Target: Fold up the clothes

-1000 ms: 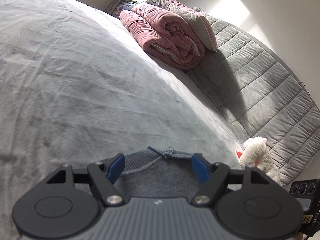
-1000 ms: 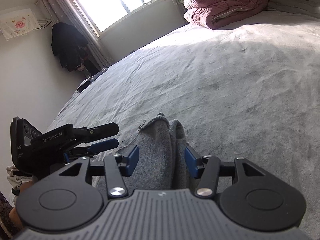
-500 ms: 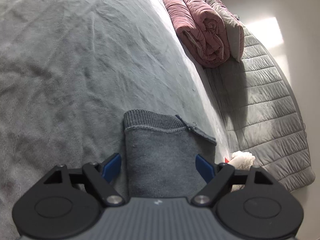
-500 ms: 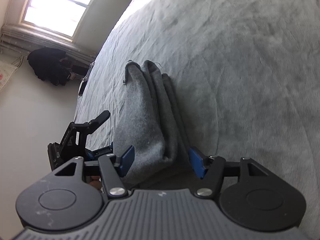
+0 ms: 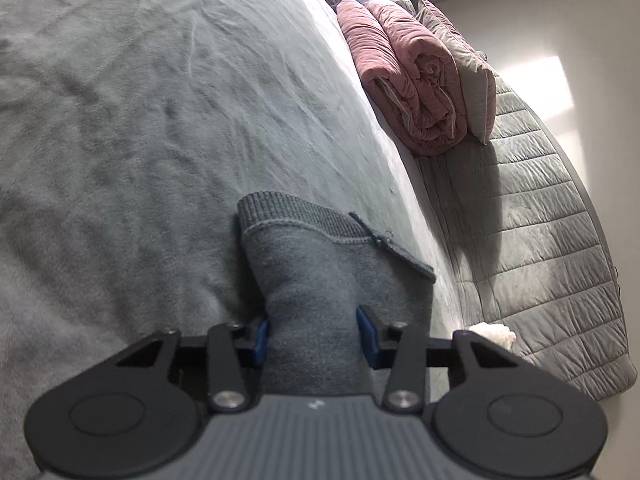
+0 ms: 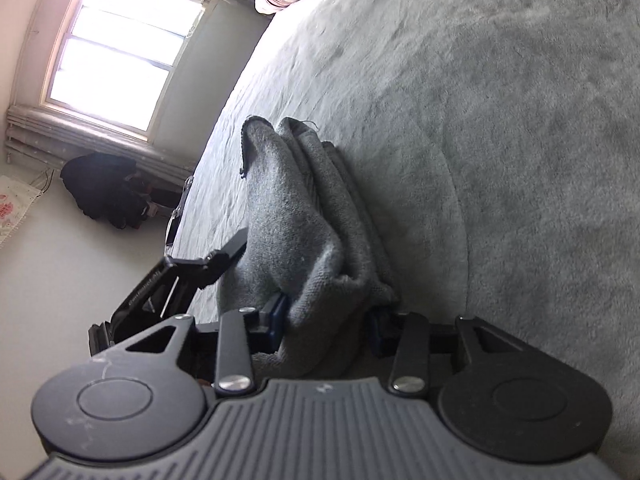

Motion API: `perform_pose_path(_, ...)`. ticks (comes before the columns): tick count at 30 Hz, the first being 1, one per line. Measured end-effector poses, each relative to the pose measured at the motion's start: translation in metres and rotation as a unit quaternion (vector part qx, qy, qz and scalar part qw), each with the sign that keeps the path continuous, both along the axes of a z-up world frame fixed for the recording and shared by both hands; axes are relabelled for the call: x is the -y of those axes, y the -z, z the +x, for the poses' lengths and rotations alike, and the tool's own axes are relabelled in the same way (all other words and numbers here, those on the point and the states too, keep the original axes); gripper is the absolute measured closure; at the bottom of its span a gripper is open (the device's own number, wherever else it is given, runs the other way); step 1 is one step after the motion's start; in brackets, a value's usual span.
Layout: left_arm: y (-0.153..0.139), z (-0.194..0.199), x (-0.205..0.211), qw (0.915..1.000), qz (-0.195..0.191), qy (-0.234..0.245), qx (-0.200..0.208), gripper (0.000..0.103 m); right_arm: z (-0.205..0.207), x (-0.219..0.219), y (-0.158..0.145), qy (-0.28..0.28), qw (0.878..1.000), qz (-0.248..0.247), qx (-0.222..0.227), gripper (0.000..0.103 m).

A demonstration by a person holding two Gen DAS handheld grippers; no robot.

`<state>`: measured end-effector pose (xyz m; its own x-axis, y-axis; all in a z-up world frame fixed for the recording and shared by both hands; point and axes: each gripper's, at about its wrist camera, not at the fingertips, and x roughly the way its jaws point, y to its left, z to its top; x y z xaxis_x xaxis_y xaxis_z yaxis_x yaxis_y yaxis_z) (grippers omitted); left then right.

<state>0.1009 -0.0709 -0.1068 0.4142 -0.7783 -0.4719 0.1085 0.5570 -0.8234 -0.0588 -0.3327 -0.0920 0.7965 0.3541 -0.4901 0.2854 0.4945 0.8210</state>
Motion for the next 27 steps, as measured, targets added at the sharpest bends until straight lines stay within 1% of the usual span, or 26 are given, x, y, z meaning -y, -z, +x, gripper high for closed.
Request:
perform_pose_path(2, -0.004, -0.006, -0.004, 0.9999, -0.003, -0.008, 0.007, 0.07, 0.001, 0.003, -0.005, -0.003, 1.0, -0.004, 0.003, 0.067)
perform_pose_path(5, -0.012, -0.017, -0.006, 0.9998, -0.009, -0.018, 0.009, 0.073, 0.0, 0.014, -0.013, 0.001, 1.0, -0.005, 0.008, 0.07)
perform_pose_path(9, -0.023, -0.042, -0.001, 0.9995, -0.022, -0.019, 0.008, 0.073, 0.002, 0.043, -0.023, 0.026, 0.999, 0.019, 0.016, 0.071)
perform_pose_path(11, -0.024, -0.053, 0.005, 0.9996, -0.025, -0.012, 0.0, 0.073, 0.004, 0.058, -0.027, 0.04, 0.999, 0.025, 0.018, 0.071)
perform_pose_path(14, -0.019, -0.066, 0.014, 0.9998, -0.011, 0.0, -0.017, 0.071, 0.007, 0.073, -0.026, 0.049, 0.998, 0.023, 0.005, 0.071)
perform_pose_path(15, -0.019, -0.068, 0.015, 0.9999, 0.002, 0.002, -0.012, 0.068, 0.007, 0.074, -0.024, 0.051, 0.998, 0.025, 0.0, 0.069)
perform_pose_path(16, -0.019, -0.071, 0.016, 0.9998, 0.016, 0.005, -0.006, 0.067, 0.008, 0.075, -0.021, 0.053, 0.998, 0.027, -0.005, 0.069)
perform_pose_path(18, -0.024, -0.073, 0.011, 0.9995, 0.03, 0.006, 0.006, 0.066, 0.007, 0.078, -0.018, 0.057, 0.998, 0.029, -0.013, 0.065)
perform_pose_path(20, -0.031, -0.073, 0.006, 0.9989, 0.043, 0.004, 0.018, 0.065, 0.005, 0.078, -0.023, 0.061, 0.998, 0.009, -0.01, 0.054)
perform_pose_path(22, -0.04, -0.073, 0.0, 0.9977, 0.059, -0.003, 0.034, 0.064, 0.004, 0.079, -0.033, 0.068, 0.997, -0.029, 0.001, 0.053)
perform_pose_path(24, -0.052, -0.073, -0.003, 0.9951, 0.077, -0.007, 0.062, 0.062, 0.001, 0.077, -0.043, 0.075, 0.995, -0.063, 0.014, 0.053)
perform_pose_path(27, -0.067, -0.071, -0.004, 0.9895, 0.101, -0.01, 0.103, 0.062, 0.001, 0.064, -0.052, 0.075, 0.989, -0.126, 0.038, 0.053)
